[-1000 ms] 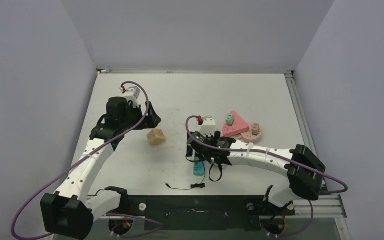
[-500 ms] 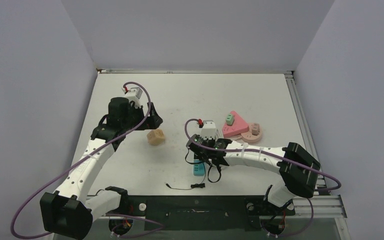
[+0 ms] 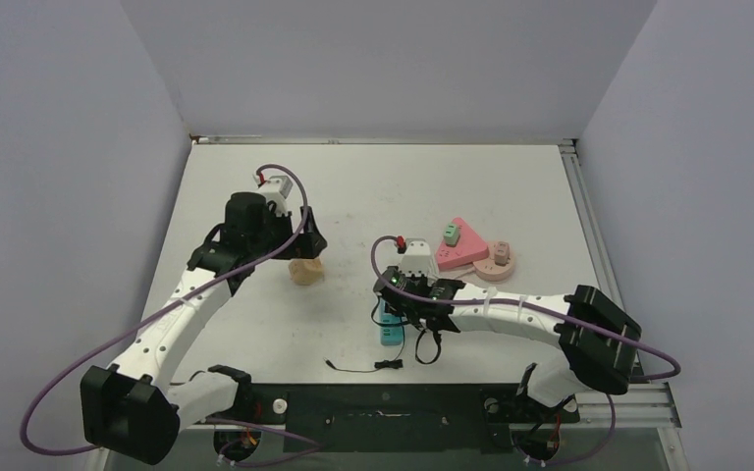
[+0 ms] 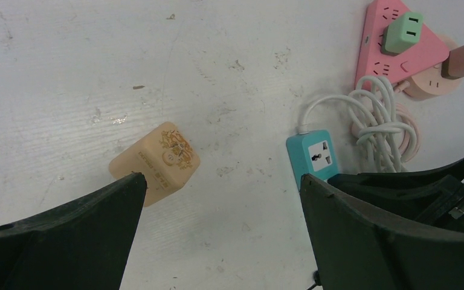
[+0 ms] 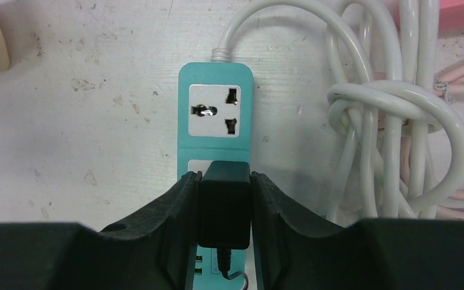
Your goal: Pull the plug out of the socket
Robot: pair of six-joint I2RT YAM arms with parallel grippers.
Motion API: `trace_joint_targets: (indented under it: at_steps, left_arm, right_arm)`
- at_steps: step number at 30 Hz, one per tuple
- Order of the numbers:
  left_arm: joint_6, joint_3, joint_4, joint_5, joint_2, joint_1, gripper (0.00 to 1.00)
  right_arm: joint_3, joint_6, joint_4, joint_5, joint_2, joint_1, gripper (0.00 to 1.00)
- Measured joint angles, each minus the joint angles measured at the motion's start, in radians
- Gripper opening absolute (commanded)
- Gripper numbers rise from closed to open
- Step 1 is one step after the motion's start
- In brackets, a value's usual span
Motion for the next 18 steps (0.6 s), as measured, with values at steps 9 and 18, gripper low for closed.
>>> trace_joint_targets:
  at_steps: [9,18]
  left_arm:
    - [-0.028,-0.015,0.016,0.109,0.077,-0.051,0.97]
    - [-0.089,-0.029,0.056,0.249,0.219,-0.132,0.96]
  right_arm:
    - [-0.122,0.002,0.129,-0.019,-0.091,0.0,0.05]
    - [-0.261,0.031,0.284,-0.032,-0.185,0.0,0.05]
